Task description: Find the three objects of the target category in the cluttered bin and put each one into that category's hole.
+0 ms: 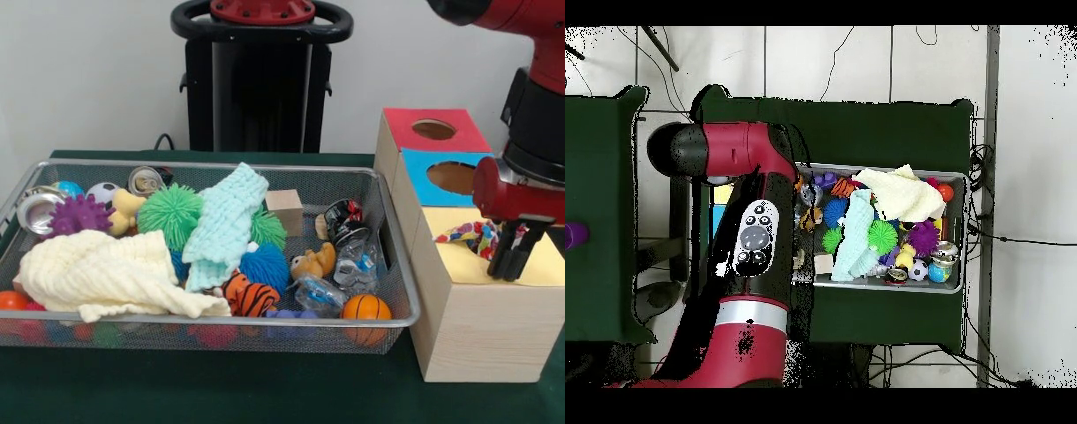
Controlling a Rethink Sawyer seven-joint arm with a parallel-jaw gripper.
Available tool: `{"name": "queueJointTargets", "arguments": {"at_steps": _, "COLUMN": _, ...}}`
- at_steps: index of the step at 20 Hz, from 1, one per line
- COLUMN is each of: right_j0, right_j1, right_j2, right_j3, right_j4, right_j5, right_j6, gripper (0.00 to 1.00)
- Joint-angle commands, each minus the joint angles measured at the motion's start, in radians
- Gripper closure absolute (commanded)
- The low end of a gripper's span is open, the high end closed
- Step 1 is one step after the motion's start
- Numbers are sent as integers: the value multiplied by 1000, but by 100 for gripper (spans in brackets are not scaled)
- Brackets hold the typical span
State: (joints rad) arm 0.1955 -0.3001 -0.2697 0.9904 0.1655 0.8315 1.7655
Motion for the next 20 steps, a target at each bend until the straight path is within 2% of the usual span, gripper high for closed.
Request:
{"name": "queueJointTargets", "arguments": {"at_steps": 1, "right_j0": 0, "right_j1": 48, "right_j2": 86, "right_j3": 169, "right_j4": 0, "right_j5": -64, "right_j6": 195, "gripper": 100}}
{"name": "queueJointTargets", "arguments": {"at_steps": 5, "right_j0": 5, "right_j1": 70, "right_j2": 88, "right_j3": 177, "right_j4": 8, "right_j5": -81, "right_j6": 209, "gripper": 100}}
{"name": "queueJointTargets", "arguments": {"at_steps": 8, "right_j0": 10, "right_j1": 95, "right_j2": 87, "right_j3": 170, "right_j4": 15, "right_j5": -54, "right_j6": 227, "gripper": 100}}
{"name": "queueJointTargets", "arguments": {"at_steps": 13, "right_j0": 24, "right_j1": 144, "right_j2": 62, "right_j3": 122, "right_j4": 24, "right_j5": 105, "right_j6": 262, "gripper": 100}}
{"name": "queueJointTargets", "arguments": {"at_steps": 20, "right_j0": 25, "right_j1": 105, "right_j2": 58, "right_j3": 116, "right_j4": 42, "right_j5": 255, "right_j6": 257, "gripper": 100}}
